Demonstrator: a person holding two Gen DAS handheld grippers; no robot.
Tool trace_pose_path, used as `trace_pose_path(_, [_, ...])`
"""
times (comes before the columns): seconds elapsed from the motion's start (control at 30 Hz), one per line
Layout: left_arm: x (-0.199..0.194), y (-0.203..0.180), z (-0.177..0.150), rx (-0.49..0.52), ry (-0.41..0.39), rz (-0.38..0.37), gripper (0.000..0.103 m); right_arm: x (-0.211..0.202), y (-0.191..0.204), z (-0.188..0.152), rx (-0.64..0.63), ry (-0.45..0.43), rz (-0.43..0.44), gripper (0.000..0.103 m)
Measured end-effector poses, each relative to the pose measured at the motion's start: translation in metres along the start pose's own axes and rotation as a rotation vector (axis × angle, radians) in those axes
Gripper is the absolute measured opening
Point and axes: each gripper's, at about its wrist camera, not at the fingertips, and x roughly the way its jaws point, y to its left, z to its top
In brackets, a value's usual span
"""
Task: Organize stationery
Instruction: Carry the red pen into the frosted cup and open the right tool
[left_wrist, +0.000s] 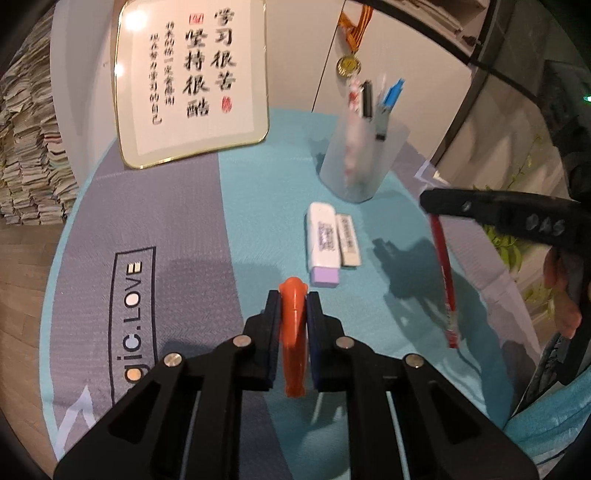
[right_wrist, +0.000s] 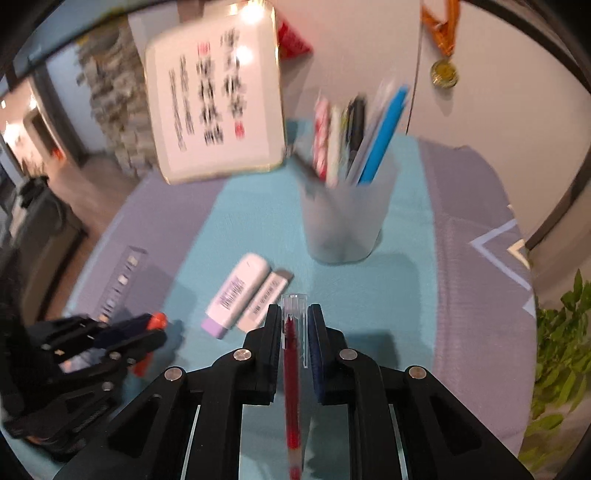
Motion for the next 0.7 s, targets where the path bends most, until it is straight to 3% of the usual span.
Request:
trace_pose_path(0.33, [-0.026,-0.013,0.001,0.025,-0.076,-0.016,0.011,-0.078,-0.017,0.016,0.063,-0.250,-0.012,0.015])
trace_pose_path(0.7, [-0.033,-0.009,0.001,0.015,-0.092,-0.023,0.011,-0.104,-0.004,0.057,0.038,-0.385,-0.110,0.015])
